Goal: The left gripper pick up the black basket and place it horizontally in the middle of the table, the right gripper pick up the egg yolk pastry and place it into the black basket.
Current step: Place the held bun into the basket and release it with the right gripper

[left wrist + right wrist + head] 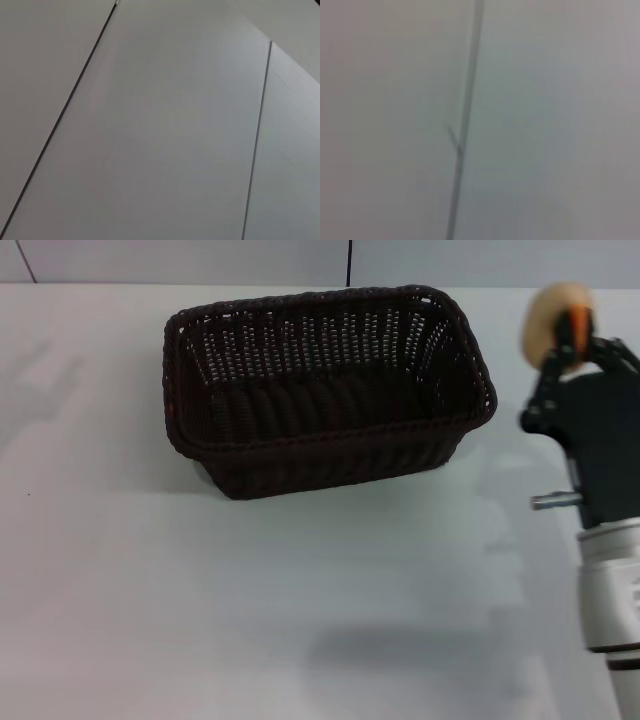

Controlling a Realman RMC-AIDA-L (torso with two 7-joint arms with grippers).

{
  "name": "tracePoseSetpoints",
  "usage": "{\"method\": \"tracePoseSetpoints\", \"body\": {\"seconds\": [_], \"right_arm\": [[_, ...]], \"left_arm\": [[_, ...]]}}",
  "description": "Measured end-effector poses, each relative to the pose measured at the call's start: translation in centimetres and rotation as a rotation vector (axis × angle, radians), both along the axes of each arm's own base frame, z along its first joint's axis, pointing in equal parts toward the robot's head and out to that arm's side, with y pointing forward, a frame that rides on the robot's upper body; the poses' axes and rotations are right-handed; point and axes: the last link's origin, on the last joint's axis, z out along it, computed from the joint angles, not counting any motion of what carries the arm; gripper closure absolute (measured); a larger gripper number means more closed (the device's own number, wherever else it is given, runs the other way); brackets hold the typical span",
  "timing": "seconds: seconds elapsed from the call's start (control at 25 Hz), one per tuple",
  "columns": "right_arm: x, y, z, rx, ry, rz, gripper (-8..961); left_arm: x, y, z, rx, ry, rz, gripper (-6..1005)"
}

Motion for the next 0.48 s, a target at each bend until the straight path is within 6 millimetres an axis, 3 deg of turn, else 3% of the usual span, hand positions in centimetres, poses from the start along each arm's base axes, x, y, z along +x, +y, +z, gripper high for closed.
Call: {"method": "tracePoseSetpoints", "body": {"seconds": [0.48], "right_arm": [[-0.9,3.5,-2.8,-0.208,-0.130,-0.005,862]], "left_arm": [[0.0,-0.2,0.1,0.003,-0.004,-0.005,397]]}}
